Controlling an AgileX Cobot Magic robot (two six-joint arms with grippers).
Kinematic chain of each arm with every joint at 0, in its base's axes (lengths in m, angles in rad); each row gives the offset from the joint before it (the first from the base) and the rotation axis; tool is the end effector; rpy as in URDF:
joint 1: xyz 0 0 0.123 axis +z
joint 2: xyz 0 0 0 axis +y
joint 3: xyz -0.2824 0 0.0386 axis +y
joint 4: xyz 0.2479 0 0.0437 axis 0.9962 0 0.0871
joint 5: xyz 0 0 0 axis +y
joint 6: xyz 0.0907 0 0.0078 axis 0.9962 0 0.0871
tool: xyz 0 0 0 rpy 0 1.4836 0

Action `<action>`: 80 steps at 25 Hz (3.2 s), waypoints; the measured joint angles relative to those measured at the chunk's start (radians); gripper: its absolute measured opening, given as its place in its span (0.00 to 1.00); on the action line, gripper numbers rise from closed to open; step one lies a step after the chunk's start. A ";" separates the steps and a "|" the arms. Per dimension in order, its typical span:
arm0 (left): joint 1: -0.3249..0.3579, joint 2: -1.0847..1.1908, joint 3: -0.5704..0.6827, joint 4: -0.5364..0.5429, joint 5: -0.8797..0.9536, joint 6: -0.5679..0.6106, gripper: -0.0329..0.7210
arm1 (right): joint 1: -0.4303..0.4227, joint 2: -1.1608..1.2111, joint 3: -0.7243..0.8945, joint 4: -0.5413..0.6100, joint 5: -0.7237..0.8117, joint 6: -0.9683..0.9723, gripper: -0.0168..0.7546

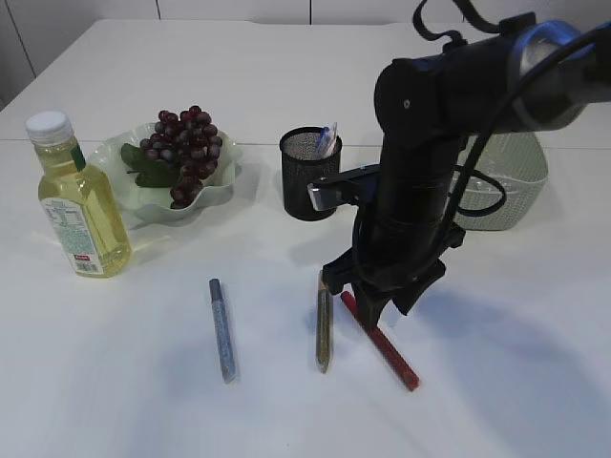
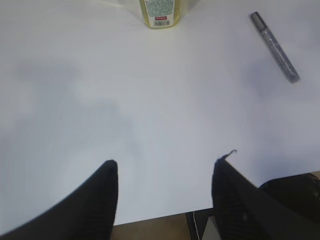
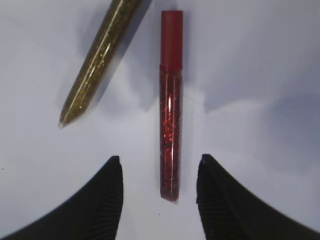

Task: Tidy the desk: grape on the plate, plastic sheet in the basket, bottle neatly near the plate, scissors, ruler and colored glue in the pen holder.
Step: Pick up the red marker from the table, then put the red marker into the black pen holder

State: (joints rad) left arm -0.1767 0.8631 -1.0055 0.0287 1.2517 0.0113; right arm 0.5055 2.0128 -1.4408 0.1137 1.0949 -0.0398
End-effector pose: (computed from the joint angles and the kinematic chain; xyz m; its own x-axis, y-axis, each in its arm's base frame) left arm 0.1307 -0.0208 0.3634 -0.8364 0.1700 -0.5211 0.1787 0.9833 0.0338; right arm 0.3342 0.1955 0.1737 -0.8808 -0.4733 0.0075 -0.4703 0.8767 0.1008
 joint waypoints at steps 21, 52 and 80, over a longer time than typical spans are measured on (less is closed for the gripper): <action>0.000 0.000 0.000 0.016 0.000 0.000 0.62 | 0.000 0.156 -0.082 -0.005 0.006 -0.007 0.52; 0.000 0.000 0.000 0.051 0.000 0.000 0.62 | 0.000 0.183 -0.126 -0.005 0.032 -0.007 0.15; 0.000 0.000 0.000 0.059 0.000 0.000 0.62 | 0.000 -0.297 0.354 -0.021 -0.814 -0.051 0.14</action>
State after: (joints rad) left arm -0.1767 0.8631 -1.0055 0.0879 1.2517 0.0113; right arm 0.5055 1.7161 -1.0870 0.0925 0.2814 -0.0906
